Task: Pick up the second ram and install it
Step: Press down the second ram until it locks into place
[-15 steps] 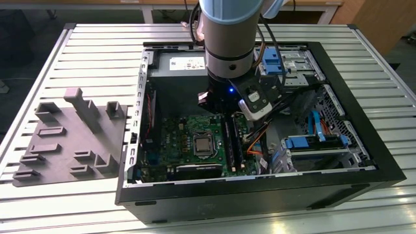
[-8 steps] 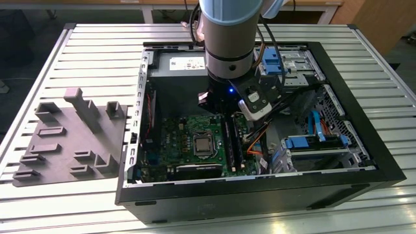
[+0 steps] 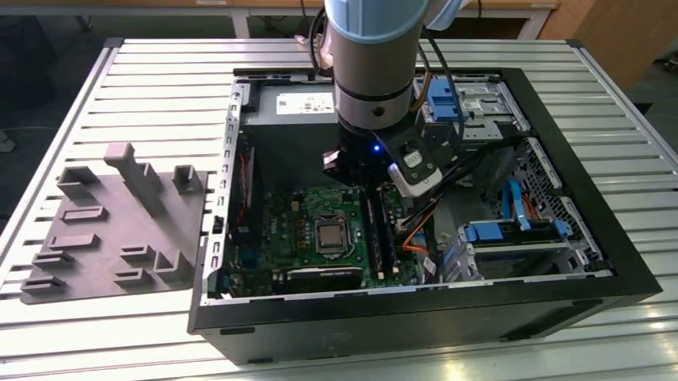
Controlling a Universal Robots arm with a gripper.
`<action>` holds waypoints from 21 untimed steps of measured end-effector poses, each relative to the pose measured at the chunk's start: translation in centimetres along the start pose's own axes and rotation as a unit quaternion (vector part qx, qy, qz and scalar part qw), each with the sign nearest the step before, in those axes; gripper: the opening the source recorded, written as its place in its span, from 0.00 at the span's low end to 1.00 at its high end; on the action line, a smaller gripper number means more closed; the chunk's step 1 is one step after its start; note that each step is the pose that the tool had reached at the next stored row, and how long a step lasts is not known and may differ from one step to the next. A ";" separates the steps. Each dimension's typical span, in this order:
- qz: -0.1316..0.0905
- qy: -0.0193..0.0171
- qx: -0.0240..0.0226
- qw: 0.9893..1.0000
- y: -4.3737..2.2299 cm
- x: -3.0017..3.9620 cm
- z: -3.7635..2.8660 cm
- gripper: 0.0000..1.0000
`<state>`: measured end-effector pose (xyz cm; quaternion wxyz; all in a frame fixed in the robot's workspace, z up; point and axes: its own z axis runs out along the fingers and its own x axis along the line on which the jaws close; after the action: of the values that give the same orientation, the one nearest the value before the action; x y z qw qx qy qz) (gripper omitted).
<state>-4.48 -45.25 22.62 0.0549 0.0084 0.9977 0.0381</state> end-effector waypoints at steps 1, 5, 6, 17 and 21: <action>0.000 0.000 0.000 1.000 0.01 0.00 0.03 0.11; 0.000 0.000 0.000 1.000 0.01 0.02 0.14 0.11; 0.000 0.000 0.000 1.000 0.01 0.02 0.16 0.11; 0.000 0.000 0.000 1.000 0.01 0.03 0.34 0.11; 0.000 0.000 0.000 1.000 -0.01 0.06 0.52 0.11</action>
<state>-4.48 -45.22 22.09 0.0549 0.0084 0.9977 0.0382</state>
